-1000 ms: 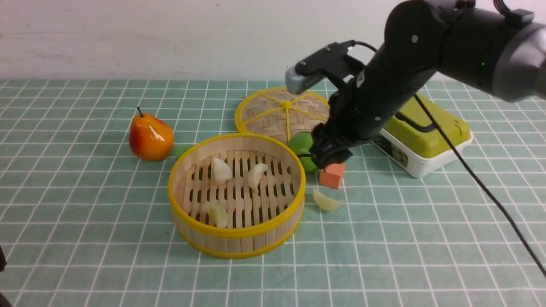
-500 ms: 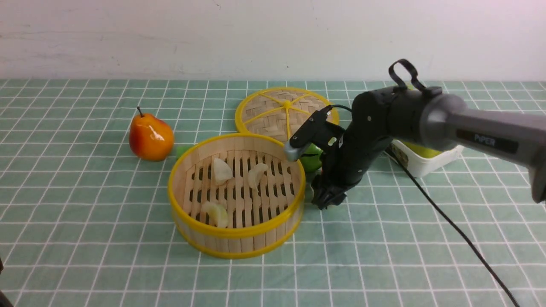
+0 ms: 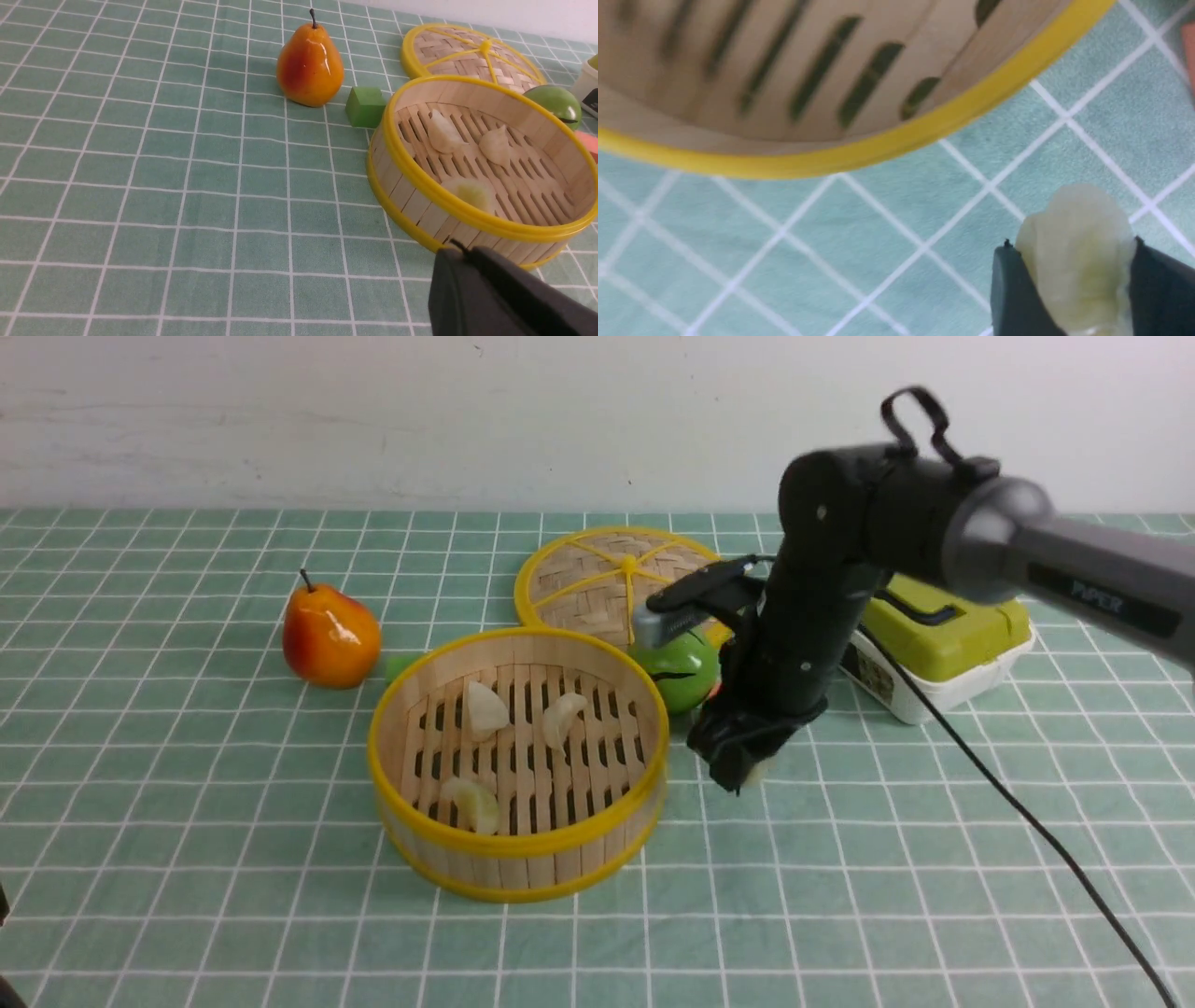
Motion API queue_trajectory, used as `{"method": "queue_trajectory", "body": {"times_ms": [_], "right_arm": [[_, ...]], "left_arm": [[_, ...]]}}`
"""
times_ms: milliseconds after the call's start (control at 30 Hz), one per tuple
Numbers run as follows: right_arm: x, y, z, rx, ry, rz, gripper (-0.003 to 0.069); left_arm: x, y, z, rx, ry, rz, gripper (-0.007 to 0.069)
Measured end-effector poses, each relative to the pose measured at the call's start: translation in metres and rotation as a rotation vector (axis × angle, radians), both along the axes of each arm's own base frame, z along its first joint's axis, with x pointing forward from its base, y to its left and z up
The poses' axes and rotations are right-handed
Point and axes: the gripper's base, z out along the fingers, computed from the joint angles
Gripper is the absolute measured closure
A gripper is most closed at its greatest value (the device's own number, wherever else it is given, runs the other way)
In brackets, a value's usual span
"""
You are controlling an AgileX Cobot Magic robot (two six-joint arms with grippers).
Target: Put the dumplings into the steamer on the table with the blue tablecloth.
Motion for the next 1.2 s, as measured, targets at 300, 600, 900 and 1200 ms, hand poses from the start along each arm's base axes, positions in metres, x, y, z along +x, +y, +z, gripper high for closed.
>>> {"method": "queue_trajectory", "body": {"times_ms": [300,600,900,1200], "right_arm": [[-0.007,0.051,0.041,0.445,0.039,-0.046,0.0371],[0.01,0.076,-0.035,0.42,0.144,-0.21,0.0371],[0.01,0.069,-0.034,0.413,0.216,-0.282,0.0263],[-0.005,0.045,0.038,0.415,0.106,-0.206,0.0327]], "left_arm": [[0.0,0.001,-0.001,0.012,0.007,0.008,0.0606],[0.0,0.001,-0.001,0.008,0.009,0.01,0.0605],[0.0,0.0,0.0,0.003,-0.004,0.002,0.0604],[0.0,0.0,0.001,0.005,-0.007,0.001,0.0593]]}}
